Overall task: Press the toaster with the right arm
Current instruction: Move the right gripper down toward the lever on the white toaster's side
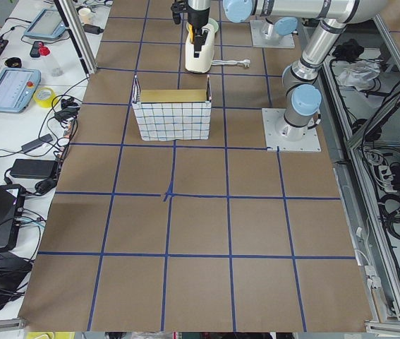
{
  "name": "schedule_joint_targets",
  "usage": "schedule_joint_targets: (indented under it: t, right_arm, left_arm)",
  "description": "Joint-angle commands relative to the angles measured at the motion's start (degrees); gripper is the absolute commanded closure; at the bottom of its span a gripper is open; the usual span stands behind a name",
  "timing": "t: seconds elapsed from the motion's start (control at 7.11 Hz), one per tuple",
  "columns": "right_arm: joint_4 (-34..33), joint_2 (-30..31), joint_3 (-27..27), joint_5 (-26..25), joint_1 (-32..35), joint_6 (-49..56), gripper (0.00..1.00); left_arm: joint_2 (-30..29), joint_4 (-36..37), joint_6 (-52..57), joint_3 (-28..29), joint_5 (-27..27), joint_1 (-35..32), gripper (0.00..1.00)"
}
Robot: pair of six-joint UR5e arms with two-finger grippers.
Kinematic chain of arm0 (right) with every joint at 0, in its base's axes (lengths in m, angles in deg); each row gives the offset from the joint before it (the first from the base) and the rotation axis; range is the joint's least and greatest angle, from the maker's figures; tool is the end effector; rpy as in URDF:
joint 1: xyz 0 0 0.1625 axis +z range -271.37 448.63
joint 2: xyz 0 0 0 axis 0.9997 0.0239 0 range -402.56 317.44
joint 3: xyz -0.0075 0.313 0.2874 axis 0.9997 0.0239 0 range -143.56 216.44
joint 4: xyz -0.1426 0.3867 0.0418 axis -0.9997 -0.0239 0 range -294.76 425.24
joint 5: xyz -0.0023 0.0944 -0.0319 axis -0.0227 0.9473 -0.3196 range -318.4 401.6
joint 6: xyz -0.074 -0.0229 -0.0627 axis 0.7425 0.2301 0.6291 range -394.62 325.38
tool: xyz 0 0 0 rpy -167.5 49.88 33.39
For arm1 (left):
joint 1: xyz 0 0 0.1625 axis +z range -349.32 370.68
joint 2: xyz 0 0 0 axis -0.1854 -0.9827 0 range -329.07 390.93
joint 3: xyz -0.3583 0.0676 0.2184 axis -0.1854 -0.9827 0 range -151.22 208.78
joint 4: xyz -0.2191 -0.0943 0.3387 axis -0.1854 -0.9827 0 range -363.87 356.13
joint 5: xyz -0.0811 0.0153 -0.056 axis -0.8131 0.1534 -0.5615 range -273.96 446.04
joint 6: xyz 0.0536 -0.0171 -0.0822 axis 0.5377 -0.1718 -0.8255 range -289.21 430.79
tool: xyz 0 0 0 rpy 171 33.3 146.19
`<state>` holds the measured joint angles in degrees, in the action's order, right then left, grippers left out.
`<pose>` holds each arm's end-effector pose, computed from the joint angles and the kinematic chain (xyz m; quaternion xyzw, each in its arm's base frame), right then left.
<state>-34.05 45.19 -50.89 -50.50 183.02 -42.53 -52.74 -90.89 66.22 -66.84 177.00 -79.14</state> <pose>0.1695 -0.5126 0.5086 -0.0321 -0.9957 0.0860 0.0091 -0.1302 -0.4516 0.4968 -0.0416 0.9986 -0.0325 0.0071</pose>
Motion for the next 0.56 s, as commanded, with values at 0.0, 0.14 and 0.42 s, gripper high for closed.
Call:
schedule_joint_targets:
  t: [0.0,0.14,0.42]
  right_arm:
    - [0.32,0.05,-0.03,-0.1,0.0,0.17,0.0]
    - [0.41,-0.03,-0.12,0.16,-0.26,0.18,0.0]
    - [5.47,-0.12,-0.39,0.17,-0.88,0.7,0.29]
  left_arm:
    - [0.0,0.0,0.0,0.0,0.0,0.0,0.0]
    - [0.0,0.0,0.0,0.0,0.0,0.0,0.0]
    - [0.0,0.0,0.0,0.0,0.0,0.0,0.0]
